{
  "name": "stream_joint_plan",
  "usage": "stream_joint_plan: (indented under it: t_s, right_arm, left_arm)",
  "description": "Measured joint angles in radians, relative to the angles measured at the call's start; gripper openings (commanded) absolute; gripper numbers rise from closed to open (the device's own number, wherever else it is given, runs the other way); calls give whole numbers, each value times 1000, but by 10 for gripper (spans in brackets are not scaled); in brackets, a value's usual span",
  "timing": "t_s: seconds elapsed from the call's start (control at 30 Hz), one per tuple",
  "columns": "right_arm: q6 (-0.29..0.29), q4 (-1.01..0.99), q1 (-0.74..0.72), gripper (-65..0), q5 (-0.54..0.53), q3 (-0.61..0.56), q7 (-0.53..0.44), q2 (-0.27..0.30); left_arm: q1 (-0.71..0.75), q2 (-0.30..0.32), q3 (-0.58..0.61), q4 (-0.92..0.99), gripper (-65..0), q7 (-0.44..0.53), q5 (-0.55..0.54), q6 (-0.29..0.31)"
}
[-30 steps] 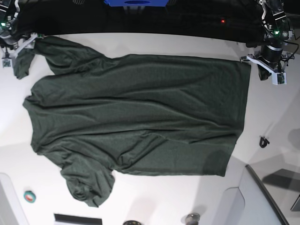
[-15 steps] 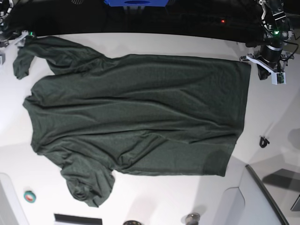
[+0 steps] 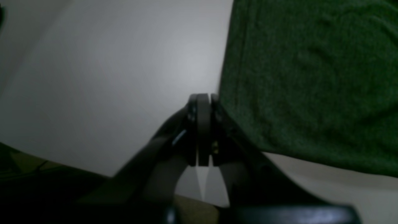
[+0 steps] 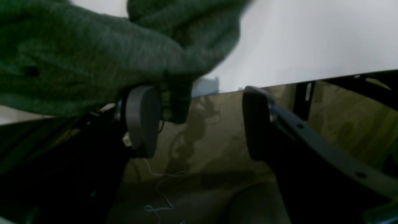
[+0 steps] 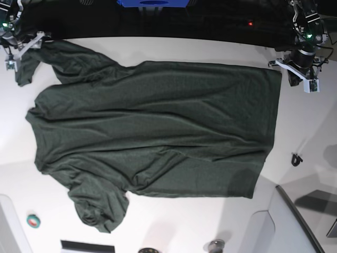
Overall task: Layout the t-shirt on the table in an organized manner, then fold the t-shirt properly
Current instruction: 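Hold the shirt edge with both grippers and stretch it taut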
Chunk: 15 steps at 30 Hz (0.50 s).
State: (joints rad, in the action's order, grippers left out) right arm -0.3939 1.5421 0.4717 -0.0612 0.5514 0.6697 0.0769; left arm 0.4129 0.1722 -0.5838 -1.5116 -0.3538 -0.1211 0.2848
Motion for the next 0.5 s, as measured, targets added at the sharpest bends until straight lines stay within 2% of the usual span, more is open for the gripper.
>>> stream_joint_plan:
  t_s: [0.5]
  right_arm:
    - [0,-51,-121,-273,5,-10,8,17]
  left_arm:
    - [2,-1,-4,-1,-650,0,0,0]
